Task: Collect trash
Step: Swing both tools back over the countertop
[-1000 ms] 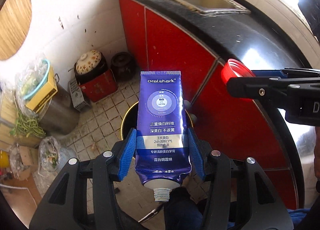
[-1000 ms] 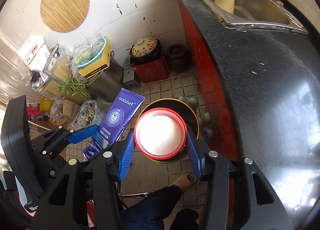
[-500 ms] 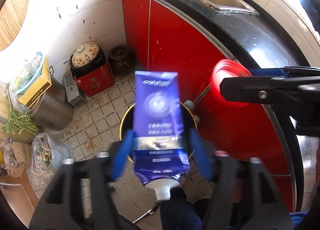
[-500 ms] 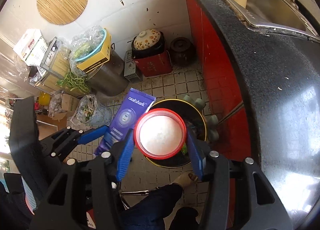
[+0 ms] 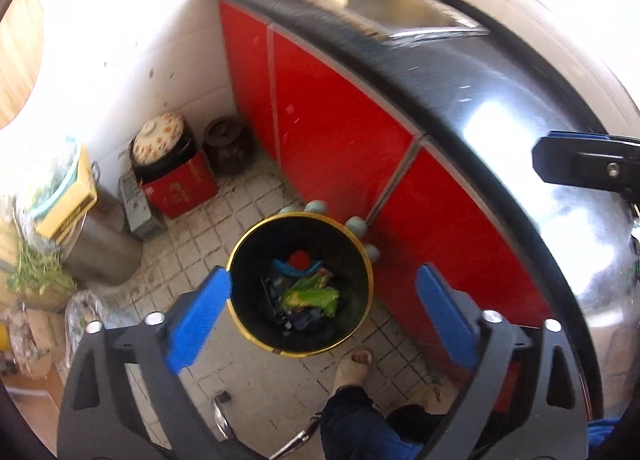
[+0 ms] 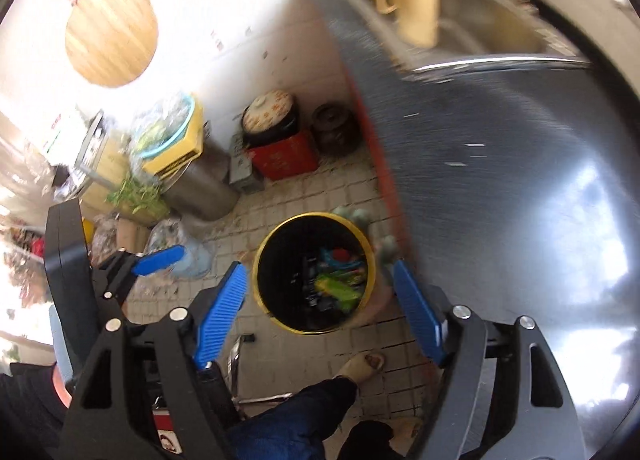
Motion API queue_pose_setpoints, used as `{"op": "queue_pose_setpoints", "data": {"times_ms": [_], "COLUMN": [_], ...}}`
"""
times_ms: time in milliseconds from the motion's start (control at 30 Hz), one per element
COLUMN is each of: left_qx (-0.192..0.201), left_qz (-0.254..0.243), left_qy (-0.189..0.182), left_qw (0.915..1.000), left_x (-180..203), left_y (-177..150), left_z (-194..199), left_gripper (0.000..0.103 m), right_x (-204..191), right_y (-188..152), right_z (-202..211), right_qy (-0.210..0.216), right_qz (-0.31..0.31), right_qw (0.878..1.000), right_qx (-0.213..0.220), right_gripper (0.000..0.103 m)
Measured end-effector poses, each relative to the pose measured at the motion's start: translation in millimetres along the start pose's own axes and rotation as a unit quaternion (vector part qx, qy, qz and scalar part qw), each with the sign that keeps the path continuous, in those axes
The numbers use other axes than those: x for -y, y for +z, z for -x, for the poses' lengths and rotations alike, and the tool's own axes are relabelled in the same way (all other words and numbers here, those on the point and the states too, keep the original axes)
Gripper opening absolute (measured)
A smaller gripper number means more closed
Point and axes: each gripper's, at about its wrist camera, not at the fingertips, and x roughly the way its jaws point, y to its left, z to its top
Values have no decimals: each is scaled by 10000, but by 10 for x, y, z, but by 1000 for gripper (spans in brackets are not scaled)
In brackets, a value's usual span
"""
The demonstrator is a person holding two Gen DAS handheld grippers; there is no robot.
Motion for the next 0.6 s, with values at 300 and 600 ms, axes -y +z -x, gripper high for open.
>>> {"op": "queue_pose_setpoints", "data": {"times_ms": [300, 600], "left_qx": [315, 440], "left_qz": [-1735, -3506], "left_qy": [-900, -1979], "left_qw": [9802, 9143], "left_x": [1600, 3459], "left_y": [212, 47], "left_z": [217, 427], "left_gripper": [96, 96], "right_x": [1291, 2226], "right_y": [-976, -2538], "right_z": [1426, 2566], "right_qy": [-1630, -2842], "right_qz": [-1654, -3615], "right_qw": [9684, 8776], "right_qx": [912, 1358], "right_gripper": [83, 83]}}
